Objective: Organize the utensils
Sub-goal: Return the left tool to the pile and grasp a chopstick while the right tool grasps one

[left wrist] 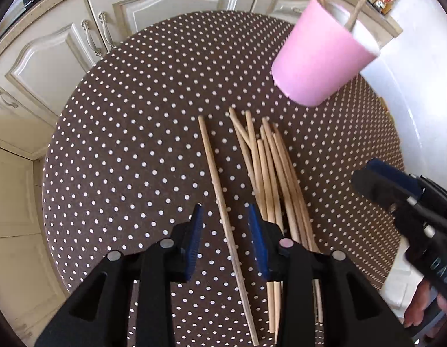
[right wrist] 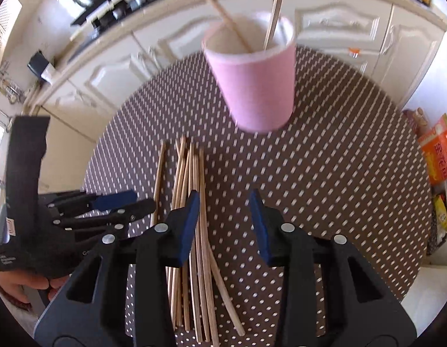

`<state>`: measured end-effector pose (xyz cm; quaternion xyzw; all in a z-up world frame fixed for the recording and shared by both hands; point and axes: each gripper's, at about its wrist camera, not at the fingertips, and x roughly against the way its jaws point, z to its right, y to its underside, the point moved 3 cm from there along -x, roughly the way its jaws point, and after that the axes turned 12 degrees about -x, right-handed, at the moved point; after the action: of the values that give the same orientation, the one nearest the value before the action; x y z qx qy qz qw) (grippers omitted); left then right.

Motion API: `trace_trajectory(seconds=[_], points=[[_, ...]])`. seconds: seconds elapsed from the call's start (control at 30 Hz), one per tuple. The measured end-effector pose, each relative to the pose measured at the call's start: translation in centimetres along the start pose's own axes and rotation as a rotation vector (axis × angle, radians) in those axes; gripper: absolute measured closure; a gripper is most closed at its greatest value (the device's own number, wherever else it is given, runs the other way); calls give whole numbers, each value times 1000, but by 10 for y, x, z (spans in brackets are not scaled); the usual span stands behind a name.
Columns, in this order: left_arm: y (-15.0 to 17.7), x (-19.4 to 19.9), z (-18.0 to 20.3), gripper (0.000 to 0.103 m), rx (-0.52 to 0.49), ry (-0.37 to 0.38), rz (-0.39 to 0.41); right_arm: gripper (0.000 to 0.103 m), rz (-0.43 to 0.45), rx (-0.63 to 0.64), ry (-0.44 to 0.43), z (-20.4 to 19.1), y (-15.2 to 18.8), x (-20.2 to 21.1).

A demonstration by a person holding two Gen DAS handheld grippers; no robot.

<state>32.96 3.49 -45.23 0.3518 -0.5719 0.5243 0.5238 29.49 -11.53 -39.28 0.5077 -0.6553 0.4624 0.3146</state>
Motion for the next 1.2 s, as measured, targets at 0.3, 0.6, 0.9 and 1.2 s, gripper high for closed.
trace_trajectory(seconds=[0.3, 0.6, 0.9, 1.2], points=[[4, -20, 10, 71, -16, -55, -20, 72, -130, -18, 4, 3, 13, -33], [-2, -20, 13, 83, -31, -96, -10, 79, -186, 37, 19, -10, 14, -54], [-1, -19, -3, 93, -12, -119, -3, 89, -231, 85, 58, -31, 5, -73], [2, -17, 9, 94, -19, -149, 7, 95, -260, 104, 85, -46, -9, -93]])
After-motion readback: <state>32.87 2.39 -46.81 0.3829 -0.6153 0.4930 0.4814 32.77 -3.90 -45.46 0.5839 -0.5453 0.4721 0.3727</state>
